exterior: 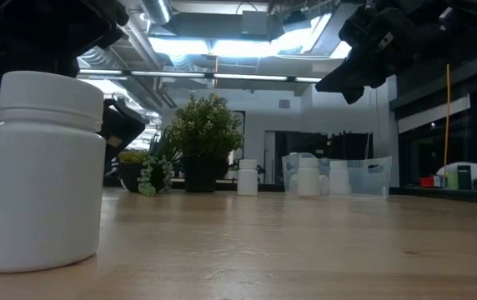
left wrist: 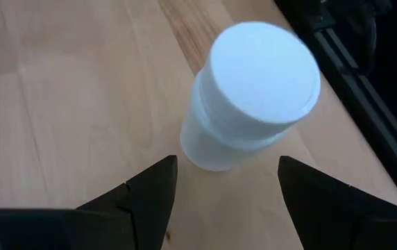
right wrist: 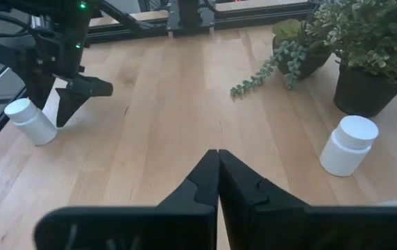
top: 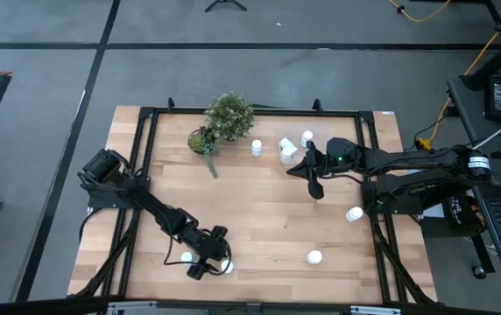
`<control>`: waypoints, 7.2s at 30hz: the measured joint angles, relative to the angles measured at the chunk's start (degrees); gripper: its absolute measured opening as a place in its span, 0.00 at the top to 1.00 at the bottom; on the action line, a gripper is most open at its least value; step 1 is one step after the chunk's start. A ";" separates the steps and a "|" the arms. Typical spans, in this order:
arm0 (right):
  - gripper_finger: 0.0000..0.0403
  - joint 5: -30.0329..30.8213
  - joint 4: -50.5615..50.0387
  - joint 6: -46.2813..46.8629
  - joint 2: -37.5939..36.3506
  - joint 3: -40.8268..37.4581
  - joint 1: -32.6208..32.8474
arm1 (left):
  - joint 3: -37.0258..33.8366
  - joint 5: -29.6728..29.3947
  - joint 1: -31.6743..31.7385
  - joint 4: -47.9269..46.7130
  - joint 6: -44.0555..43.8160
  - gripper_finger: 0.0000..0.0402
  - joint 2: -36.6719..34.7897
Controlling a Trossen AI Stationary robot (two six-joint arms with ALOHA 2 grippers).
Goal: Pick and place pill bottles into a basket
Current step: Put the white pill bottle into the transparent bin
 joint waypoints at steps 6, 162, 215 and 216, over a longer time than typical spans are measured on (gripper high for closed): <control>0.97 0.00 -0.02 -0.01 0.02 0.00 0.00 | 0.00 0.00 0.07 0.17 -0.01 0.39 0.00; 0.25 5.37 -7.86 -14.11 29.10 29.46 2.91 | 13.81 1.68 41.53 -19.27 23.36 0.56 -10.62; 0.63 7.28 -10.12 -20.16 26.75 29.42 4.52 | 13.97 3.03 40.39 -16.49 26.33 0.47 -11.60; 0.63 7.37 -10.65 -20.14 26.49 29.42 4.51 | 13.97 2.64 40.39 -16.78 26.33 0.47 -11.82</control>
